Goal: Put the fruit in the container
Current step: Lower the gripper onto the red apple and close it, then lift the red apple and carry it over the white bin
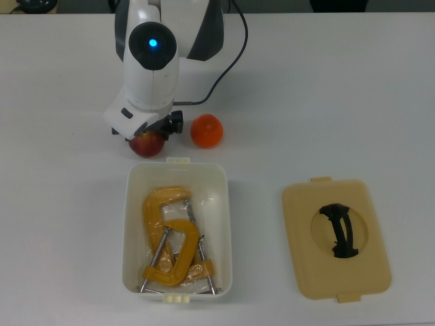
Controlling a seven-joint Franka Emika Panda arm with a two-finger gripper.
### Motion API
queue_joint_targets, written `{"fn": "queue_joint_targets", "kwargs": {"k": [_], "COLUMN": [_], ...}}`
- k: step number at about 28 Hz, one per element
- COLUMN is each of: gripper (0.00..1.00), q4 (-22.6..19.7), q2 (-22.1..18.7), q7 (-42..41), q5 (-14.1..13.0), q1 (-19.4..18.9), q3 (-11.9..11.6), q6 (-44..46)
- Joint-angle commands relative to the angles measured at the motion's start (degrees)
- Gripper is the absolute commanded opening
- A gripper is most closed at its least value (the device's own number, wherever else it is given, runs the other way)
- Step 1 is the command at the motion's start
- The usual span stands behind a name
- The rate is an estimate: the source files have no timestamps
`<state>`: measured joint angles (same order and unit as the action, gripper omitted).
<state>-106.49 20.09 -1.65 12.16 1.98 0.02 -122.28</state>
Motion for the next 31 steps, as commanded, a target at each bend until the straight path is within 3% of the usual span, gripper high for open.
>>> {"fn": "queue_joint_targets", "kwargs": {"k": [1,5,12,17,21,24,28,29,31], "gripper": [0.08,0.08,0.09,0.1,0.12,0.16,0.38,0.51,0.87], "q4": [1.29,2.42,15.25,18.86,19.22,19.13,19.22,19.3,19.31], "q2": [-0.92,-2.68,-3.3,-2.69,-1.9,-0.58,1.62,2.14,3.29], "q7": [-0.72,-0.63,-0.81,0.07,2.52,3.58,3.58,3.59,4.02], "q5": [-0.03,-1.52,-10.57,-15.14,-16.47,-16.03,-15.85,-15.77,-15.68], "q1": [-0.57,-0.39,0.31,1.1,1.1,0.84,-0.04,-0.48,-1.44], "q3": [-0.64,-0.64,-1.17,-1.26,-0.73,-0.64,-0.55,-0.55,-0.64], "q6": [-0.15,1.25,9.87,7.51,-2.13,-5.33,-6.12,-6.21,-7.87]}}
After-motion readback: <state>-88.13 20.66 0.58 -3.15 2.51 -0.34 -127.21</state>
